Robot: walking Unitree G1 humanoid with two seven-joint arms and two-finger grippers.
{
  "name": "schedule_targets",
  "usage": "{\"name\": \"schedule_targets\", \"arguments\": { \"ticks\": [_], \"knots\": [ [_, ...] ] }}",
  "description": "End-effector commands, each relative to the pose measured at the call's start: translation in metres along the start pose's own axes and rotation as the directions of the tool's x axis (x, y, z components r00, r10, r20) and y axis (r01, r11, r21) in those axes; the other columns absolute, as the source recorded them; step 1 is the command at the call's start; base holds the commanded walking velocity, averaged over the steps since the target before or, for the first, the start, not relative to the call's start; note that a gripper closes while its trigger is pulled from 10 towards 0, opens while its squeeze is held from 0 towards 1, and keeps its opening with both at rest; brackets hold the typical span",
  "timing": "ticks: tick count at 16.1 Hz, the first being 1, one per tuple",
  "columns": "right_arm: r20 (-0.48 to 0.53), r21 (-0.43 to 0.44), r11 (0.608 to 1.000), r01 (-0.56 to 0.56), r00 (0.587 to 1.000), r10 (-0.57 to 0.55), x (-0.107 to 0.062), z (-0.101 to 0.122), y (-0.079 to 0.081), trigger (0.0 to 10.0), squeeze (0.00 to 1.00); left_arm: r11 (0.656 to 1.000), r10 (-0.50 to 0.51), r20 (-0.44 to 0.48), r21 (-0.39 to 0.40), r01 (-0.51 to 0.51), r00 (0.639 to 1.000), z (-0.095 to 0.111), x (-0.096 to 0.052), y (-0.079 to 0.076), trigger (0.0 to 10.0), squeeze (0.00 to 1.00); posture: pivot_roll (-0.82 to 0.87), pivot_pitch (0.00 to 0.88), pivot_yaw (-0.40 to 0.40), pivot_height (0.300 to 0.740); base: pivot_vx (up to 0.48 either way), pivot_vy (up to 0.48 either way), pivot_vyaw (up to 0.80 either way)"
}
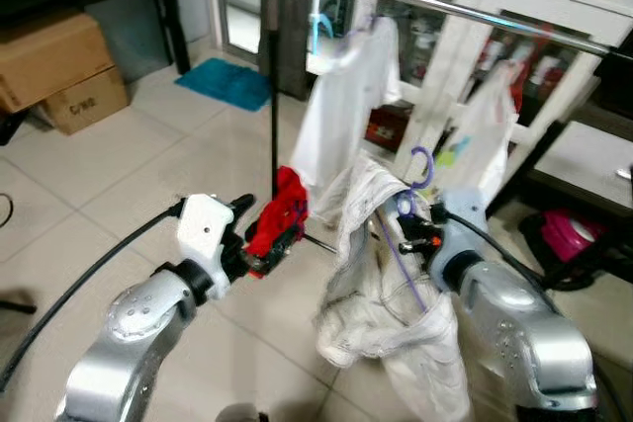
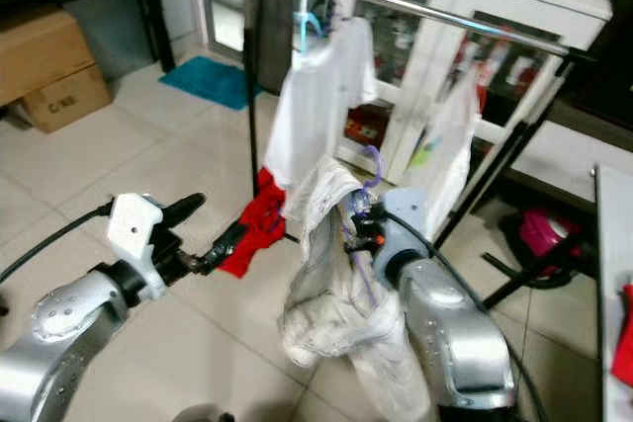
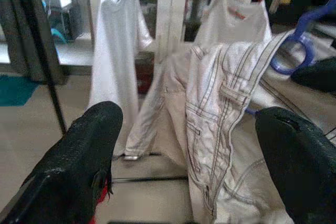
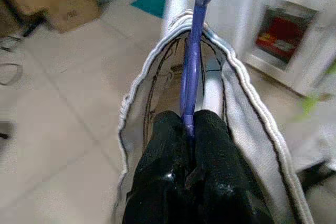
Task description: Hang hanger
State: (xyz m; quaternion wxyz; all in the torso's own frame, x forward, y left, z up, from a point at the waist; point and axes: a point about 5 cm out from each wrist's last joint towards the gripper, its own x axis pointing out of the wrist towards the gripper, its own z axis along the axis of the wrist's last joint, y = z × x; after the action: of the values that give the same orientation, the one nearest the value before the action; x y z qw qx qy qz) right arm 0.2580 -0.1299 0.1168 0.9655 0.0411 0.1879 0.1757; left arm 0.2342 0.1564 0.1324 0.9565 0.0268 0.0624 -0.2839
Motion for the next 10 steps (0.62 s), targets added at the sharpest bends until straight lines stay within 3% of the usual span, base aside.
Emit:
{"name": "schedule_targets", "arguments": {
  "ticks": [1,8,10],
  "knots": [
    [0.051,-0.019,1.0,0.002,0.999,-0.001,-0.0046,0.0114,-0.0041,10.0,0.0,1.0,-0.017,0.01,-0.002,0.017,1.0,0.0025,0.002,-0.0049,10.0,0.0,-0.01,0.023,-0.09,0.74,0.0,0.48,0.0],
    [0.042,-0.03,1.0,-0.008,0.999,0.01,-0.0052,0.0097,-0.003,10.0,0.0,1.0,-0.018,0.0,0.002,0.018,1.0,0.0018,0.001,-0.006,10.0,0.0,-0.01,0.02,-0.089,0.74,0.0,0.48,0.0],
    [0.046,-0.031,0.999,-0.011,0.999,0.012,-0.0047,0.0106,-0.0025,10.0,0.0,1.0,-0.007,-0.008,0.013,0.007,1.0,0.0014,0.0017,-0.0047,10.0,0.0,-0.01,0.021,-0.087,0.74,0.0,0.144,0.0]
  ]
}}
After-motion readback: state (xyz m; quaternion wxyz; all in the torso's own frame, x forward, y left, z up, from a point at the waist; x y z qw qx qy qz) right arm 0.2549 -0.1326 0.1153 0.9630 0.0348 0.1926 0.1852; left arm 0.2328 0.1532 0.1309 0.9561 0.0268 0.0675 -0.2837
